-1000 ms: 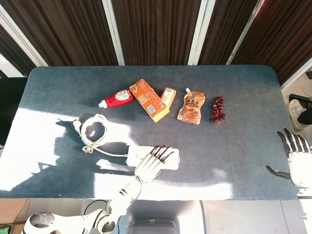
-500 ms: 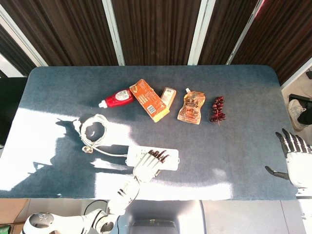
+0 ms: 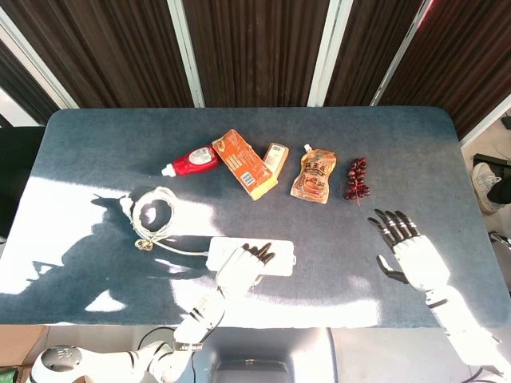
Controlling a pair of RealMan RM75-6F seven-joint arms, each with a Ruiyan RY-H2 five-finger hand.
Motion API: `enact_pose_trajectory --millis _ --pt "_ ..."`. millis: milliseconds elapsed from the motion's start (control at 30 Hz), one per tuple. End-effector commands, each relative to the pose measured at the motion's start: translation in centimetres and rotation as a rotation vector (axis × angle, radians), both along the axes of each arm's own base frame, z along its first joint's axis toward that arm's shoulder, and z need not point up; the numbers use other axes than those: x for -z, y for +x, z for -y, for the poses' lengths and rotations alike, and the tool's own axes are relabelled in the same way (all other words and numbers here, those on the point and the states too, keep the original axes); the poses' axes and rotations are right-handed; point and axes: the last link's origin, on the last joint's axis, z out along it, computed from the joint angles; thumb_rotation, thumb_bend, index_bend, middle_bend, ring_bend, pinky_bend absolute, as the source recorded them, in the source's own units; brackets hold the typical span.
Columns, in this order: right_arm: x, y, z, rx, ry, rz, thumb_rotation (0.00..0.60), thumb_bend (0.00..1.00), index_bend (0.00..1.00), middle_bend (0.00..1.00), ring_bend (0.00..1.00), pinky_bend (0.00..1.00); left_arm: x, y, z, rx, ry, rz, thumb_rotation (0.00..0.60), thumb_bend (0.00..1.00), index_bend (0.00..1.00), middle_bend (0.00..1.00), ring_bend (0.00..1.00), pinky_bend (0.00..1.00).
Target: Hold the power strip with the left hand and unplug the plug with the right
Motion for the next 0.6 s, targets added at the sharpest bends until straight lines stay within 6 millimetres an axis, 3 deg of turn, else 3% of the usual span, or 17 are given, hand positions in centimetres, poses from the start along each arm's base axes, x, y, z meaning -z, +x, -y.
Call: enact_pose_trajectory --millis 33,600 --pt "2.9 1.0 1.3 -0.096 0.128 -0.005 0.600 0.66 0.21 0.16 0.00 0.09 -0.4 0.1 0.4 0.003 0.003 0.034 0.600 0.46 0.33 0.42 0.42 0.47" --pt "9.6 3.5 1.8 -0.208 0.312 0.004 0.600 0.66 0.20 0.17 0.02 0.09 1.1 0.0 1.1 0.016 0.003 0.013 0.600 0.46 0.32 0.39 0.39 0.42"
